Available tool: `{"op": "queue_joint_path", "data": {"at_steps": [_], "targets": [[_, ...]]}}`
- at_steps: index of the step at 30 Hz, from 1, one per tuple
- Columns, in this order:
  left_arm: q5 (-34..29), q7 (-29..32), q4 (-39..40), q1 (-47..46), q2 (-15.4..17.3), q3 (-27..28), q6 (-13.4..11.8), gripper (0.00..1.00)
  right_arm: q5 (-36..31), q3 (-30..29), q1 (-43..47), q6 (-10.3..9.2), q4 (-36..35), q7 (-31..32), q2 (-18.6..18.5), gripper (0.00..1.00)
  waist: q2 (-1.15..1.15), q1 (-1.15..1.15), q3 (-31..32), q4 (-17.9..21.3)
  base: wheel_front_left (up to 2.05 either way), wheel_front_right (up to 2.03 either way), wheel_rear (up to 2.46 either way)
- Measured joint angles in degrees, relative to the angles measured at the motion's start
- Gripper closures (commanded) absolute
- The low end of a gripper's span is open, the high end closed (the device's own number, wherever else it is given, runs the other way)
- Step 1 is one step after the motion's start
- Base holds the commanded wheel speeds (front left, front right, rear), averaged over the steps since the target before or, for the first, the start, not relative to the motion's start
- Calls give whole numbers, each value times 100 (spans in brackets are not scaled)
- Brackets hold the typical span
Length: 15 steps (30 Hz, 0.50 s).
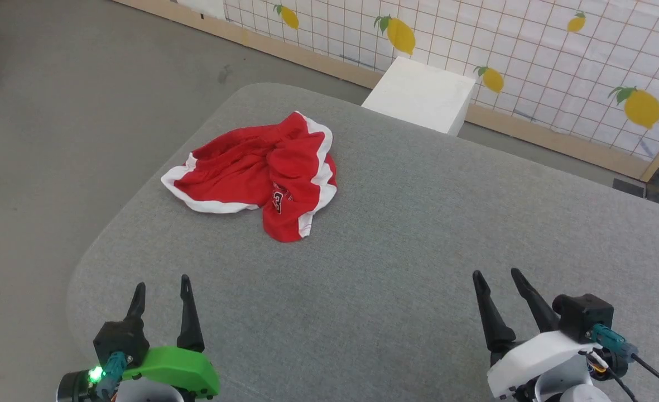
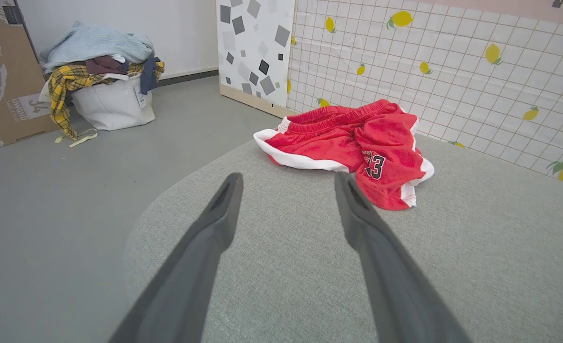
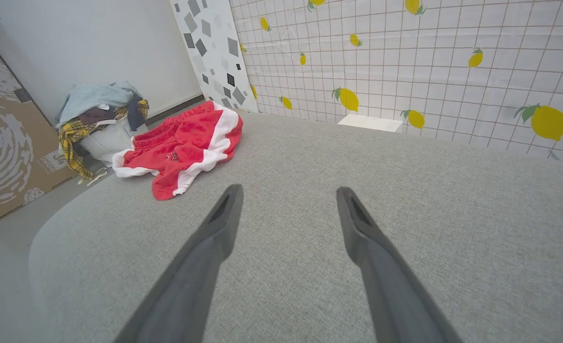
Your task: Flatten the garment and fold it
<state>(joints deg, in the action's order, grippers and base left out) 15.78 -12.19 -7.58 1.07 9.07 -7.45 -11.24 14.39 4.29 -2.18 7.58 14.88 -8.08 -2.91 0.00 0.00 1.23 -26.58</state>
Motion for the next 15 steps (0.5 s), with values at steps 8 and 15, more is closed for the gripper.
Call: {"op": "queue_joint_path", "data": {"at_steps": [8, 15], "targets": [[56, -48, -15, 0, 23, -78, -41, 0, 85, 80, -2, 0, 35, 0, 3, 0, 0, 0, -26, 48, 0, 0, 0], [142, 226, -244, -603, 227, -191, 310, 0, 60, -20, -27, 0, -1, 49, 2, 0, 0, 0, -153, 140, 0, 0, 0]]}}
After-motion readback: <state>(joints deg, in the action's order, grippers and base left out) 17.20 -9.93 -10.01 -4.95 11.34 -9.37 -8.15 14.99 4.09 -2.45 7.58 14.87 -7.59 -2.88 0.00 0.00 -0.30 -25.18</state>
